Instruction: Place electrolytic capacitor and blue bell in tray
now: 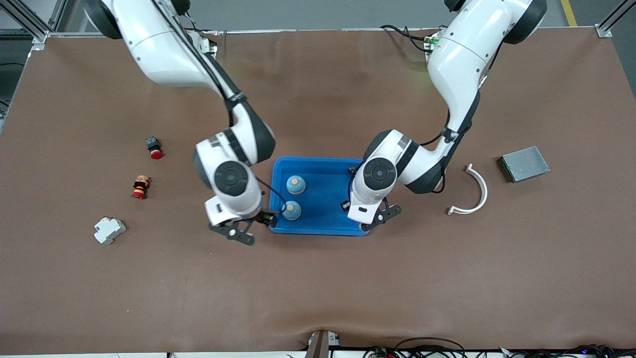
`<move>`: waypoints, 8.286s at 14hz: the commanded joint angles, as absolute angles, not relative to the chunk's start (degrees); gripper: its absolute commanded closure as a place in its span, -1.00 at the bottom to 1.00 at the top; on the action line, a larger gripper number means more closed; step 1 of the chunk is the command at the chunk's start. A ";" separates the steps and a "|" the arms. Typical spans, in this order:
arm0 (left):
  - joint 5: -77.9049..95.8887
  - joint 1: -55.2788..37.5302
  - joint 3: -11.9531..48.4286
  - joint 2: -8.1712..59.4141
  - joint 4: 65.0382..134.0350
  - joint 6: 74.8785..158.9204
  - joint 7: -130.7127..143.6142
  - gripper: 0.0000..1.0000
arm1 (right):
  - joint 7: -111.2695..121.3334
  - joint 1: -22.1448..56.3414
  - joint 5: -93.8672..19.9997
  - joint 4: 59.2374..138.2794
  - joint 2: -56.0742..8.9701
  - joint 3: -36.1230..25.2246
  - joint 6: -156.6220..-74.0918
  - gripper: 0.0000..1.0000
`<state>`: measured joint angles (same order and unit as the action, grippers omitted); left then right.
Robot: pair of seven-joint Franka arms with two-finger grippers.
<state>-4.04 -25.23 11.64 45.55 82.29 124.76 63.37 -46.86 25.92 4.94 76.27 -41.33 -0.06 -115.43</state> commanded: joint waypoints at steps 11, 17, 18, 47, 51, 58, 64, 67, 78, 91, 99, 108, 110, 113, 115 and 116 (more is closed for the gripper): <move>-4.57 -27.42 10.37 48.78 80.95 127.62 64.34 0.74 | -20.41 10.73 5.01 83.40 -29.89 1.49 -112.06 -1.00; -4.57 -27.86 10.28 47.55 80.86 127.00 66.70 -0.74 | -7.49 5.45 4.92 84.20 -26.20 1.41 -111.80 -1.00; -4.66 -27.86 10.20 47.03 80.86 126.74 66.71 -1.00 | -6.86 4.84 4.92 84.20 -25.58 1.49 -110.32 -1.00; -0.97 8.34 11.60 15.31 92.28 99.84 3.44 -1.00 | -4.92 -1.58 -2.55 85.87 -3.34 1.14 -88.60 -1.00; -1.05 8.53 11.69 10.81 89.93 98.09 4.03 -1.00 | -3.26 -1.49 1.39 86.13 -2.81 1.84 -88.59 -1.00; -2.02 8.26 14.15 9.67 81.65 93.78 5.10 -1.00 | -0.97 -1.50 2.29 86.13 -2.29 1.76 -88.59 -1.00; -2.20 8.35 14.15 9.67 81.65 93.78 7.47 -1.00 | -2.02 -1.49 1.15 86.22 -2.29 1.67 -88.68 -1.00; -2.29 6.43 13.28 9.14 81.56 93.78 7.47 -1.00 | -2.98 -1.58 -1.14 86.22 -2.11 1.41 -88.68 -1.00; -3.87 -2.91 5.01 9.67 81.65 93.78 7.65 -1.00 | -3.78 -1.76 -1.93 86.40 -2.02 0.88 -88.59 -1.00; -2.30 -2.81 4.92 2.73 89.55 95.54 7.91 -1.00 | -4.92 -1.67 -2.46 86.40 -2.02 1.05 -88.07 -1.00; 1.94 -2.11 1.58 2.11 87.55 96.42 6.77 -1.00 | -4.04 -2.02 -4.13 86.31 -1.93 0.97 -87.01 -1.00; 1.41 -1.94 1.76 0.97 86.75 96.24 5.89 -1.00 | -4.04 -2.20 -4.13 86.31 -1.93 0.97 -86.93 -1.00; 1.41 -1.93 1.58 1.23 86.75 96.33 5.98 -1.00 | -4.04 -2.20 -4.13 86.31 -1.93 0.88 -86.92 -1.00; 1.41 -2.02 1.85 1.23 86.84 96.15 7.12 -1.00 | -4.04 -2.20 -4.13 86.31 -1.93 0.88 -86.92 -1.00; 1.41 -2.02 1.76 1.23 86.84 96.06 7.12 -1.00 | -4.04 -2.20 -4.13 86.31 -2.02 0.88 -87.01 -1.00; 1.41 -2.02 1.76 1.23 86.92 96.06 7.12 -1.00 | -4.04 -2.11 -4.13 86.31 -1.93 0.88 -87.01 -1.00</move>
